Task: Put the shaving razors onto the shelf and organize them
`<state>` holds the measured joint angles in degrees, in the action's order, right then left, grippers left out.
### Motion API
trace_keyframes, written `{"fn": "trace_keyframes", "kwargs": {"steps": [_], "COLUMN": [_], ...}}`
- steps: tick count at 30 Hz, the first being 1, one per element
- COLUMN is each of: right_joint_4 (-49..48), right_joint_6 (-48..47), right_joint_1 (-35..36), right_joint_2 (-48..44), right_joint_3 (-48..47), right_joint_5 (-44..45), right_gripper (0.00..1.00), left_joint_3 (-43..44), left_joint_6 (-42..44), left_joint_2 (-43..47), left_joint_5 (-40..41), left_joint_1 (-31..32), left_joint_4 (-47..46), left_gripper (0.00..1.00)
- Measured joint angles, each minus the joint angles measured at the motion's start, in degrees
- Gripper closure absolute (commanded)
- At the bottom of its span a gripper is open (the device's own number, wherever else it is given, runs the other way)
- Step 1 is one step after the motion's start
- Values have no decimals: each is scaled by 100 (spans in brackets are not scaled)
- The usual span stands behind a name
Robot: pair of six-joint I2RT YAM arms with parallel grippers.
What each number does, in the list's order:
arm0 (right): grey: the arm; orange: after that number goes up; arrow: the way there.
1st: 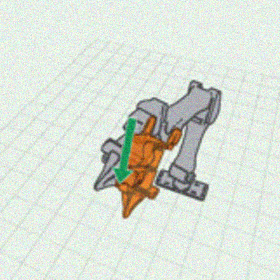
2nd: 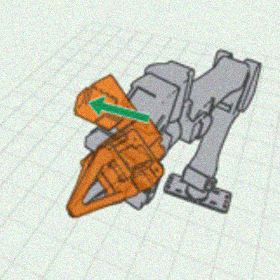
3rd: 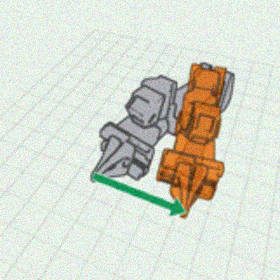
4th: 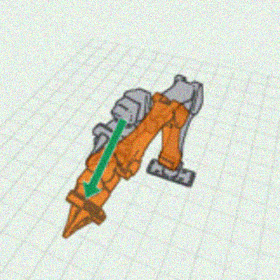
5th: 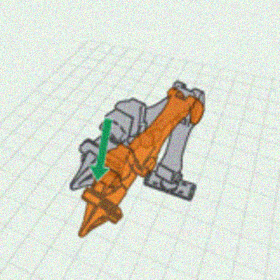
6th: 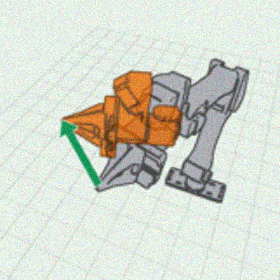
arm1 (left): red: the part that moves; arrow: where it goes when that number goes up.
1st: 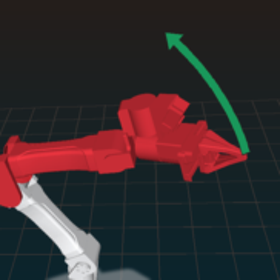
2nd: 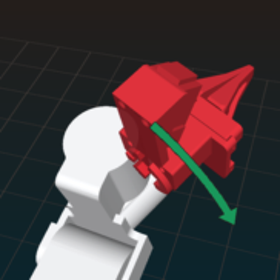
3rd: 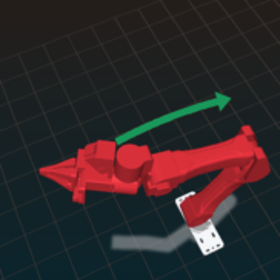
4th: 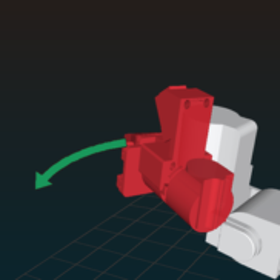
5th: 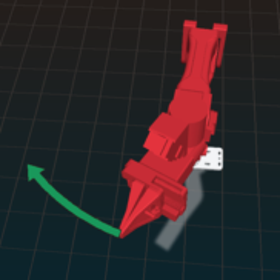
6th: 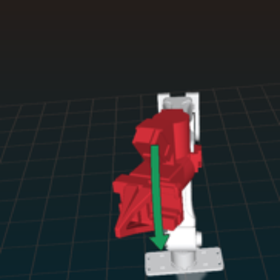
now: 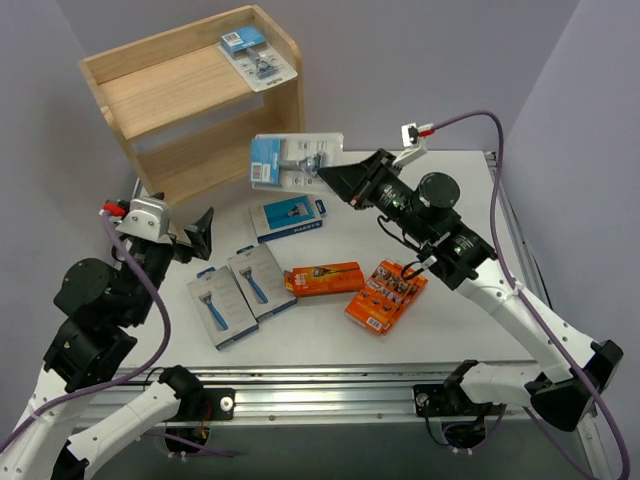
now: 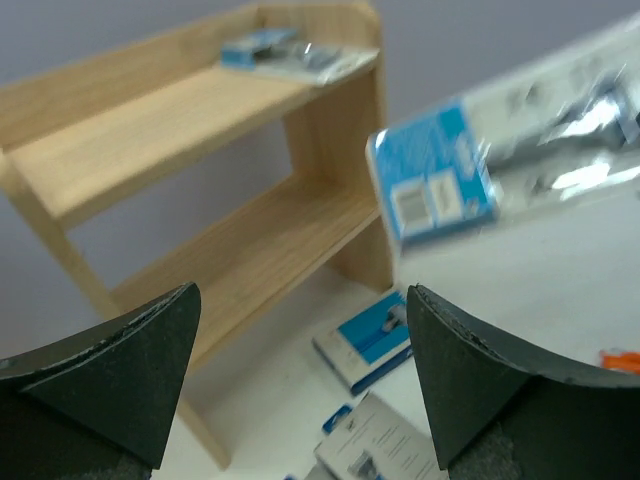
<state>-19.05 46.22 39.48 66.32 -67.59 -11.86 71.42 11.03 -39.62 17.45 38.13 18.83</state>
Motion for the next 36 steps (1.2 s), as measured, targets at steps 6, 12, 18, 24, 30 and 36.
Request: {"fn": "trace_keyframes", "kwargs": {"steps": [6,12,18,24,30,36], "right_joint_4": [-111,-417,-621,-920,-1193,-1250], "right_joint_6": [28,195,291,319,328,378], "right_joint_1": [4,57,214,424,605,671], "right_joint_2": [1091,2618,4048,5023,5711,6102], "right_joint_3": [-1515,-3086,-4695,-5845,-6448,-6743], "right_joint_5": [597,1137,1945,2929,4015,4682], "right_gripper": [100,100,100,100,100,100], "left_joint_3": [-1388,-2288,-3316,-3672,-3945,-3960], "left_joint_6": [-33,-186,-245,-245,-164,-153], "left_joint_2": [518,1198,2378,2935,3311,3388], "left_joint_5": [931,1283,1408,1300,1261,1207], "left_joint_1": [-11,-7,212,466,535,540], "left_joint_4": [-13,-2,-291,-590,-782,-887], "left_gripper": [7,7,7,8,10,11]}}
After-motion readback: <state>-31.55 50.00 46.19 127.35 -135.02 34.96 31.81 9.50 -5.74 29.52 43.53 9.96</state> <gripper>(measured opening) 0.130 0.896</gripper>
